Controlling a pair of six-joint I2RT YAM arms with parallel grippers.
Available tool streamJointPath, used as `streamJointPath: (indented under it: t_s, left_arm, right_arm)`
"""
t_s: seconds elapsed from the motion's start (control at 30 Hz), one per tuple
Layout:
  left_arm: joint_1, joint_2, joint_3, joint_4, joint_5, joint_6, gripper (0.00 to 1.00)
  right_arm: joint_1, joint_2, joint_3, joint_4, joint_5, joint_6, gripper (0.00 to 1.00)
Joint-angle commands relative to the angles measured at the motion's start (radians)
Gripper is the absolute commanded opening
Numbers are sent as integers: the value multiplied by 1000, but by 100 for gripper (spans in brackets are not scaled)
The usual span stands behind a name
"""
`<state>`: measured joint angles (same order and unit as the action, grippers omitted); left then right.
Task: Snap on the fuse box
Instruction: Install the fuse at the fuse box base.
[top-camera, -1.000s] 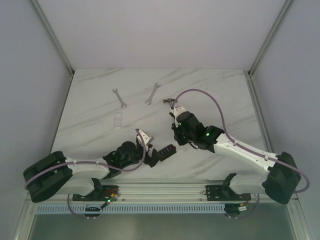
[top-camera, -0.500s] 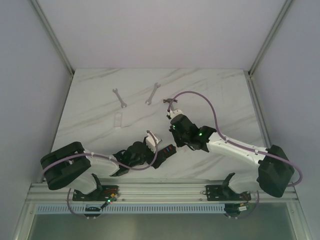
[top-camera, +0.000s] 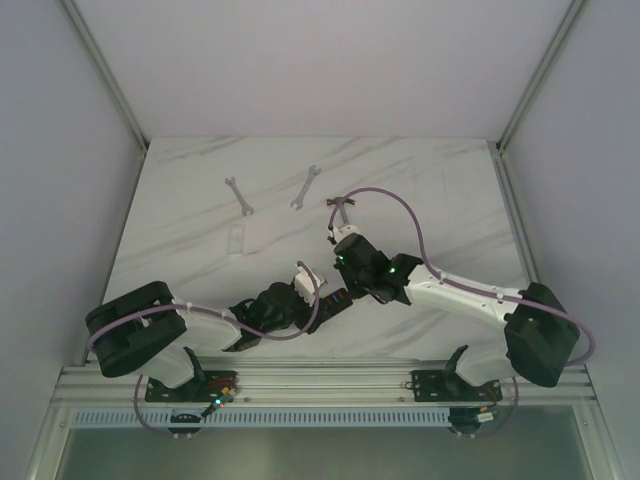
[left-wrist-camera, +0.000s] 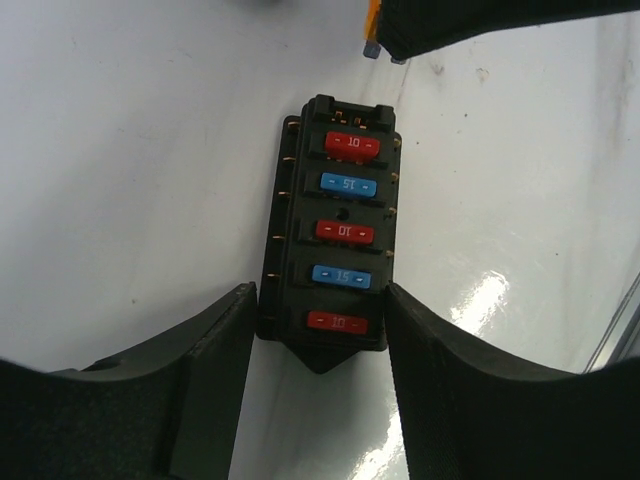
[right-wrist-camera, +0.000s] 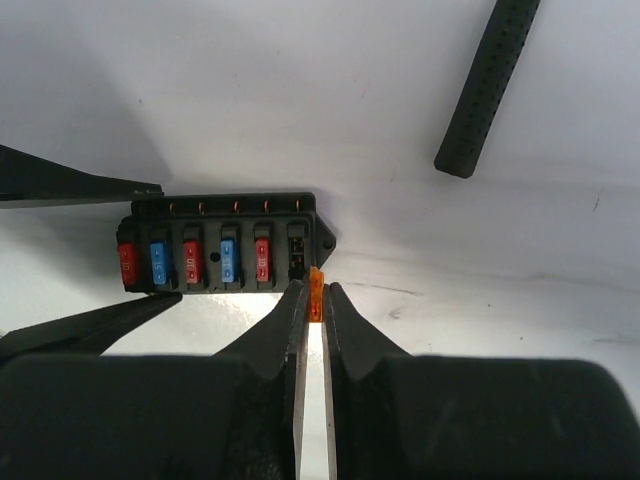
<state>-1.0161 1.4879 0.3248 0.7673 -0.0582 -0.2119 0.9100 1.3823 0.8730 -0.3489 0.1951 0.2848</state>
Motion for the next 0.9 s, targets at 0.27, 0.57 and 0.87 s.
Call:
streamJointPath:
  t_s: [0.27,0.57,0.87]
  left_arm:
    - [-3,-9,24,-66,-10,64,60]
    - [17,-32,26,-128,62,116,57]
    - [50,-46,6,-104,112,111,56]
  right_arm:
    - [51,45,-30,54,82,-32,0]
    - [59,41,-68,137,49,-126,0]
    - [59,55,-83,185,9,-141,0]
